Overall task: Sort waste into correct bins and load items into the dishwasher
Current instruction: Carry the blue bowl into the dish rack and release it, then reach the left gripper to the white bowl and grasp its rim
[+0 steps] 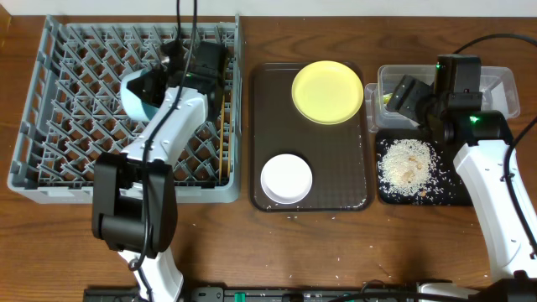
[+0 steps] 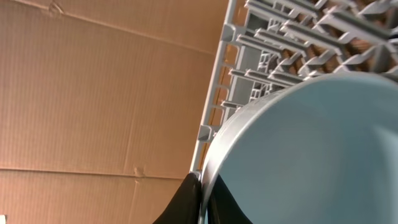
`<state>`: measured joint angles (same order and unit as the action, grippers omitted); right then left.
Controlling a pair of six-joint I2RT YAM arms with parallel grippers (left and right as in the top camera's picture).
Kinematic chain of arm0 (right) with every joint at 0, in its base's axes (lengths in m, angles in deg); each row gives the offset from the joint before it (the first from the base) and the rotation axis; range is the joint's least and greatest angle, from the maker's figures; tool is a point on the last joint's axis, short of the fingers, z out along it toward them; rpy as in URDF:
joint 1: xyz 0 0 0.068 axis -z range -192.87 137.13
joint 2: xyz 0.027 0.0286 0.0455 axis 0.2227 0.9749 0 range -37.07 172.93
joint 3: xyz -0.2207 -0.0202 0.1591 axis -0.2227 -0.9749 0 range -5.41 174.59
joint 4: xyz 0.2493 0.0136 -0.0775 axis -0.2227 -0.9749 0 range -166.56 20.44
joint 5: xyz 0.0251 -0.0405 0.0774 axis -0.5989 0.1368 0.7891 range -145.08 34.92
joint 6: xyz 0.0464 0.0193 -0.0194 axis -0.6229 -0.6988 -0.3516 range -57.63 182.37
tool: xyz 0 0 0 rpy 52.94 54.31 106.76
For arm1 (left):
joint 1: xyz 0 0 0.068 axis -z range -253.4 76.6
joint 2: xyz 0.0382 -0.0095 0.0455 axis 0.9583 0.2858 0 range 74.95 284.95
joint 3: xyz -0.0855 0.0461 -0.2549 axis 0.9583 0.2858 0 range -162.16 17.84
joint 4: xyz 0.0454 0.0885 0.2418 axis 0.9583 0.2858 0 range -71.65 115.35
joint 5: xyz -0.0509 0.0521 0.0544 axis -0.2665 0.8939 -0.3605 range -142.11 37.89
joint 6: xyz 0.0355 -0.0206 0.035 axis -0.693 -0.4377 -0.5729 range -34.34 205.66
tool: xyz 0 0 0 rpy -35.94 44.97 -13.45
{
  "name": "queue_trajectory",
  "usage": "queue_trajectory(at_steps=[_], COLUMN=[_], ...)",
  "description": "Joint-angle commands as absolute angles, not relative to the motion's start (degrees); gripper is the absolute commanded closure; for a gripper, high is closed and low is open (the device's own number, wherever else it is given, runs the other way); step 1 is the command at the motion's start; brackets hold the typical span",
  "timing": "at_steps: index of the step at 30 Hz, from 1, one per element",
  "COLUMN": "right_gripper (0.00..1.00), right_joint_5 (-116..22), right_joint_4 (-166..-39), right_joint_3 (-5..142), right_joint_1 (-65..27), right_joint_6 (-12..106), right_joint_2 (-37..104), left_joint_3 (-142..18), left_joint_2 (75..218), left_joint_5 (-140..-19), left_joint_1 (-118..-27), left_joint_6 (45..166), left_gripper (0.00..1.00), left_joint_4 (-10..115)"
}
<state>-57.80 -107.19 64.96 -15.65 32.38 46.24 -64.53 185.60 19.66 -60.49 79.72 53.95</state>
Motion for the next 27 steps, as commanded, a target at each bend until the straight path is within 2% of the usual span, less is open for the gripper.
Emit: queue_trajectory(at_steps=[1,14,18,19,27], right_gripper=[0.11,0.12,0.11,0.11,0.11], right_joint_5=[-57.78,-57.78,-57.78,-57.78,-57.78], right_joint_4=[-107.06,-107.12,-107.17,-107.23,-107.71], right_joint_3=[65.09,65.07,65.09,65.09,65.09], right_joint_1=[-15.30,-15.30,-15.30,-15.30,-15.30], right_joint_6=[31.52,31.52,31.52,31.52,31.52], right_joint_2=[46.52,46.52,46.52,46.52,46.52], left_joint_3=[-63.75,-63.75,-63.75,-63.75,-63.75], left_joint_2=[186.62,186.62,186.62,186.62,186.62], left_joint_5=[20.36,20.38,20.36,20.36,20.31], left_joint_1=[-59.31,-54.35,-53.08,-52.75,-50.68], left_joint_6=[81.30,81.34,81.47,81.47,81.71], left_gripper=[0.93,0.90,0.83,0.78,0.63], left_joint_4=[54.06,58.89,60.13,60.55,62.45])
